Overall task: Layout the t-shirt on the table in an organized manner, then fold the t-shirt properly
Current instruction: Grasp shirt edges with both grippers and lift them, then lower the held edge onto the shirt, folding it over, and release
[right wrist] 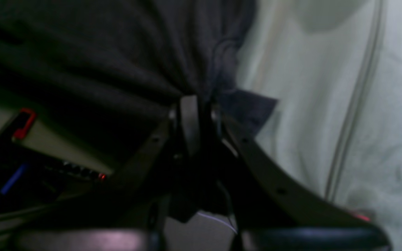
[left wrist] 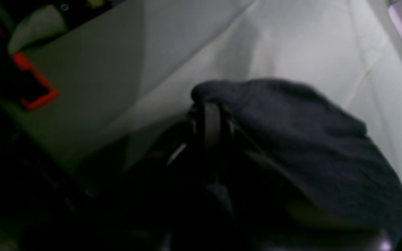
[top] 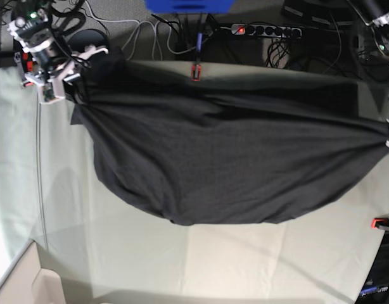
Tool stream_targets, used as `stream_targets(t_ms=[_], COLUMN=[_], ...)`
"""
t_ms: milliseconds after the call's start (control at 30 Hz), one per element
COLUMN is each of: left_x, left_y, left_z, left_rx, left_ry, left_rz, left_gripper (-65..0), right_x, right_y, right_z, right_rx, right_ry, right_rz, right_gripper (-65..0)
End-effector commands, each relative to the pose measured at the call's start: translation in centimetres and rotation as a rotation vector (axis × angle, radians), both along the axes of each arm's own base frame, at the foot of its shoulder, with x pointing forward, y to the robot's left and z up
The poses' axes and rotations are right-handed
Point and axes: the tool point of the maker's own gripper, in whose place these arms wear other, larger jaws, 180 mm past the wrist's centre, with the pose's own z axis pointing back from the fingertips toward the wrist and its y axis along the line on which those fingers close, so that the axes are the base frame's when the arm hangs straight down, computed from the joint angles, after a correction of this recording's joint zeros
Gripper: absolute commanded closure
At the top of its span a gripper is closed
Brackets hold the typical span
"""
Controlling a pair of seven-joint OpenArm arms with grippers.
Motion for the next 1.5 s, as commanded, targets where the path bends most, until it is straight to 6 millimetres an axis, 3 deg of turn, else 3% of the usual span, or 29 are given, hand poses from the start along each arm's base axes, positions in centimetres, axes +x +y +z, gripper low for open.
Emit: stream_targets(t_ms=[0,267,500,633,833,933,1100,1200,1333,1467], left_x=[0.4,-0.7,0.0,3.7,10.9,14.6,19.2,21.4,22.0,22.3], left_y=[0.6,-0.8,-0.7,-1.0,-4.1,-5.9,-6.4,-6.8,-7.6,-9.4], left_z=[1.3,-2.0,-1.4,1.1,4.9,5.8,7.2,6.4,3.1,0.1], left_rx=[0.031,-0.052,-0.052,-0.048,-0.035,-0.071,-0.155,-0.235,-0.301,-0.234], left_ry=[-0.034,0.009,-0.014,-0.106,-0.205,-0.235,-0.281,-0.266,-0.178,-0.026], left_rz=[0.0,0.026,0.024,0.01,-0.119,-0.165,-0.158,-0.147,-0.135,-0.208], left_gripper=[0.0,0.0,0.0,-0.1,-0.1,-0.1,-0.1,-0.5,-1.7,-17.8], right_x=[-0.1,-2.1,-1.3,2.6,9.5,13.8,19.4,22.0,23.1,22.8], right_y=[0.1,0.1,-0.5,-1.2,-3.5,-5.2,-8.2,-9.6,-10.7,-10.8], right_z=[0.8,-1.3,-0.7,1.7,4.9,6.5,7.9,7.2,3.5,0.5], right_rx=[0.012,0.054,0.031,-0.006,-0.104,-0.154,-0.17,-0.136,-0.107,-0.068], right_ry=[-0.03,0.021,-0.004,-0.11,-0.197,-0.202,-0.181,-0.137,0.004,0.093], right_rz=[0.007,-0.011,0.001,0.021,0.038,0.019,-0.029,-0.058,-0.047,-0.046], right_gripper=[0.0,0.0,0.0,0.0,0.0,0.0,0.0,0.0,-0.9,-5.6])
